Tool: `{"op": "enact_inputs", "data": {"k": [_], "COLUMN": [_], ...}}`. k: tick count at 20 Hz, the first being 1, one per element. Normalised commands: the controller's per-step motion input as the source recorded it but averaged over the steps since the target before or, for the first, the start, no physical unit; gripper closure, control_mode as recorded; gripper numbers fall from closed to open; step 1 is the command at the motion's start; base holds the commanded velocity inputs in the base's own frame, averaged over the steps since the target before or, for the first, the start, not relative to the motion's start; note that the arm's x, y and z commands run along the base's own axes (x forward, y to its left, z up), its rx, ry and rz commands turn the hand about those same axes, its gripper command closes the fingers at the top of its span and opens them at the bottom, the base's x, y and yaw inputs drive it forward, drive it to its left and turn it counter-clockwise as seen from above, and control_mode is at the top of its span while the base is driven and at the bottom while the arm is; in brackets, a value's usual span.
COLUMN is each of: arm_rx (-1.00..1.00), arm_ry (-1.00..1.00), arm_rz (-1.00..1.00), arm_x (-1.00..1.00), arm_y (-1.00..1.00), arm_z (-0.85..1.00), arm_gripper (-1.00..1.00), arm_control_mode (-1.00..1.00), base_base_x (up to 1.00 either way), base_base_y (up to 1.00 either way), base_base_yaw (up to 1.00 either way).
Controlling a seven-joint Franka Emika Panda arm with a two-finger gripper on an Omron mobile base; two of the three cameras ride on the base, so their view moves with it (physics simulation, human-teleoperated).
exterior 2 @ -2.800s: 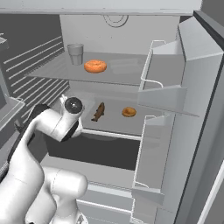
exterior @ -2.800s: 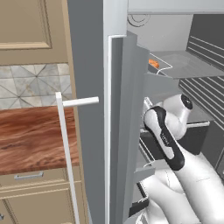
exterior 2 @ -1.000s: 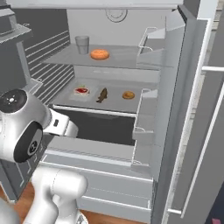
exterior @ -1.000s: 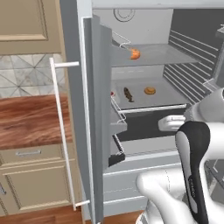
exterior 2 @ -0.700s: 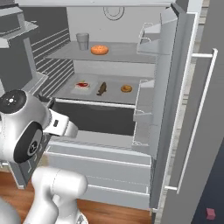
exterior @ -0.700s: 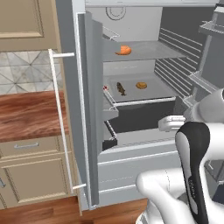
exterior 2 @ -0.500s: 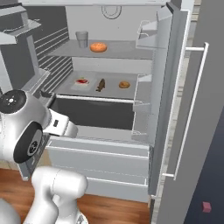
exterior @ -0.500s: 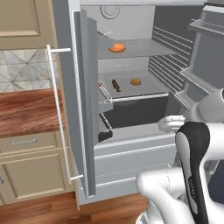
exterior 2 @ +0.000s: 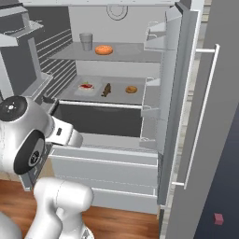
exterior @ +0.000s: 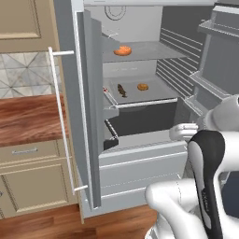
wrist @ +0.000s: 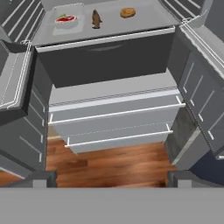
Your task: Place the tupperware on the second highest shelf of the fridge. Make space for the tupperware among the existing items by rearranging them on the shelves if needed. Close the fridge door when finished.
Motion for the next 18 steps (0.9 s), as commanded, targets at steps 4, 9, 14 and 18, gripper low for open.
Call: {"op": "enact_inputs", "data": {"k": [4, 9, 14, 18], "arm_rx": [-0.12, -0.31, -0.43, -0.48], "arm_ry": [-0.19, -0.17, -0.02, 0.00], "arm_rz": [0.15, 0.20, 0.16, 0.14], "arm_x": [-0.51, -0.32, 0.00, 0.00], "arm_y": [0.35, 0.91, 1.00, 1.00], "arm_z": [0.00, 0.00, -0.14, -0.19], "arm_gripper": [-1.00, -1.00, -1.00, -1.00], "arm_control_mode": [-1.00, -1.00, -1.00, -1.00], "base_base_x": [0.00, 0.00, 0.00, 0.00], "base_base_y": [0.00, 0.00, 0.00, 0.00], "base_base_yaw": [0.00, 0.00, 0.00, 0.00]}}
